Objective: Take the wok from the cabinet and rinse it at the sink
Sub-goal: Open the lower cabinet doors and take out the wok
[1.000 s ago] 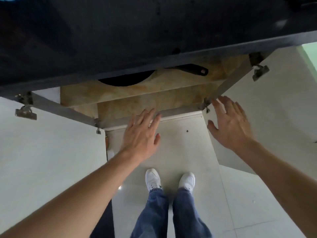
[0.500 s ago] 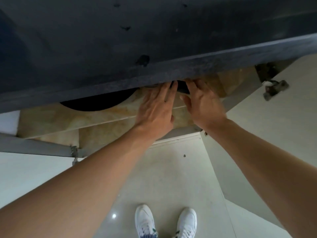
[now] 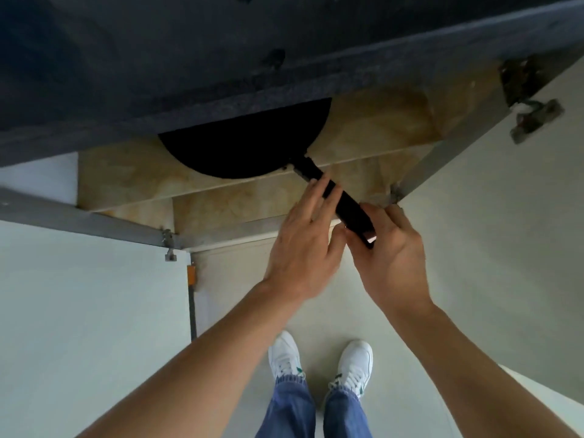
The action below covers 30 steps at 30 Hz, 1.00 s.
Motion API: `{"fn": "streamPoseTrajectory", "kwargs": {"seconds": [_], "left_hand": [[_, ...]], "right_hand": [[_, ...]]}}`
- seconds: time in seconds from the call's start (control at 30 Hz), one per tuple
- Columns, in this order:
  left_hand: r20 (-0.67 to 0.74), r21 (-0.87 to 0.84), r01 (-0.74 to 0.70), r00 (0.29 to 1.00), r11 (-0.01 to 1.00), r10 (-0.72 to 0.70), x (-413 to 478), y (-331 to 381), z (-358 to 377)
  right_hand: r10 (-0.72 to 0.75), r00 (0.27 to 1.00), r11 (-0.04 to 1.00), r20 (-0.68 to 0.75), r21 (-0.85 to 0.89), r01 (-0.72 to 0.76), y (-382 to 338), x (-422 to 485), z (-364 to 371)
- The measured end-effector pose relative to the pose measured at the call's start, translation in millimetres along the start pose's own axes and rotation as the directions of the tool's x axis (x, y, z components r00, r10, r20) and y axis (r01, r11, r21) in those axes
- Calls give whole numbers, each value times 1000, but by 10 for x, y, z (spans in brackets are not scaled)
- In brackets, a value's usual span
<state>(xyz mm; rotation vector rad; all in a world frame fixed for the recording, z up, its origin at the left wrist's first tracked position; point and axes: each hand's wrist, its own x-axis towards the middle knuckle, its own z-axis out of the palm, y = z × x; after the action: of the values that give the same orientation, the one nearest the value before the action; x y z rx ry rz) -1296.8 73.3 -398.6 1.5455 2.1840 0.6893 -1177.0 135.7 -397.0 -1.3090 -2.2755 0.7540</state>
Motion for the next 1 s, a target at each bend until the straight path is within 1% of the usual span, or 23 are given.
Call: {"fn": "streamPoseTrajectory", "kwargs": {"seconds": [0.07, 0.1, 0.13, 0.17, 0.2, 0.23, 0.27, 0.3, 0.37, 0.43, 0.47, 0.5, 0.53, 0.57, 0.6, 0.63, 0.67, 0.7, 0.77, 0.83, 0.93, 1.0], "left_hand": [[-73, -224, 114, 988, 968, -133, -114, 65, 66], [-122, -315, 162, 970, 935, -209, -135, 87, 94], [-160, -406, 223, 937, 886, -309, -137, 89, 135], [-157, -511, 304, 887, 804, -435, -123, 73, 170], [-84, -621, 402, 819, 673, -567, -87, 62, 178], [46, -724, 480, 750, 495, -660, -38, 53, 168], [193, -795, 522, 700, 308, -687, 10, 28, 164], [302, -830, 529, 692, 176, -656, 57, 3, 148], [391, -865, 501, 714, 34, -581, 160, -46, 96], [477, -867, 475, 710, -148, -518, 248, -100, 18], [520, -851, 478, 705, -220, -482, 271, -128, -5], [557, -829, 494, 703, -260, -443, 282, -152, -18], [586, -810, 520, 701, -272, -407, 278, -171, -23], [606, -796, 541, 699, -273, -380, 259, -184, -22], [614, -789, 551, 700, -271, -365, 233, -201, -7], [616, -788, 551, 704, -275, -354, 207, -217, 6], [616, -788, 547, 709, -283, -343, 189, -235, 17], [617, -786, 545, 712, -291, -335, 179, -253, 21], [624, -781, 555, 708, -285, -330, 181, -289, 21], [625, -780, 571, 706, -255, -331, 197, -321, 3], [620, -785, 565, 714, -254, -325, 211, -388, 2], [622, -783, 567, 719, -257, -309, 202, -415, 13]], "right_hand": [[38, 999, 999, 10, 33, -39, -69, -155, -23], [62, 998, 997, 11, 50, -63, -101, -212, -22], [87, 996, 994, 12, 69, -88, -125, -258, -14], [112, 994, 990, 16, 88, -113, -146, -296, -5], [136, 990, 985, 23, 104, -138, -172, -323, -1], [159, 987, 980, 31, 117, -162, -191, -343, 1], [185, 982, 973, 34, 130, -188, -202, -358, -1], [218, 975, 965, 32, 145, -220, -211, -369, -5], [281, 959, 944, 45, 169, -285, -216, -404, -16], [318, 944, 929, 84, 172, -329, -220, -482, -26], [341, 933, 918, 116, 171, -357, -224, -524, -36], [375, 914, 901, 156, 170, -399, -216, -556, -40], [417, 884, 874, 212, 172, -454, -203, -563, -47], [465, 837, 830, 287, 187, -525, -183, -539, -61], [506, 772, 758, 385, 230, -611, -163, -485, -72], [519, 696, 655, 497, 291, -697, -157, -406, -75], [497, 627, 557, 599, 334, -760, -161, -312, -68], [452, 586, 502, 673, 352, -790, -175, -212, -43], [354, 552, 461, 755, 372, -806, -197, -31, 57], [291, 534, 440, 794, 384, -812, -226, 82, 167], [257, 518, 465, 816, 366, -806, -209, 100, 260], [258, 528, 484, 809, 364, -796, -192, 46, 287]]}}
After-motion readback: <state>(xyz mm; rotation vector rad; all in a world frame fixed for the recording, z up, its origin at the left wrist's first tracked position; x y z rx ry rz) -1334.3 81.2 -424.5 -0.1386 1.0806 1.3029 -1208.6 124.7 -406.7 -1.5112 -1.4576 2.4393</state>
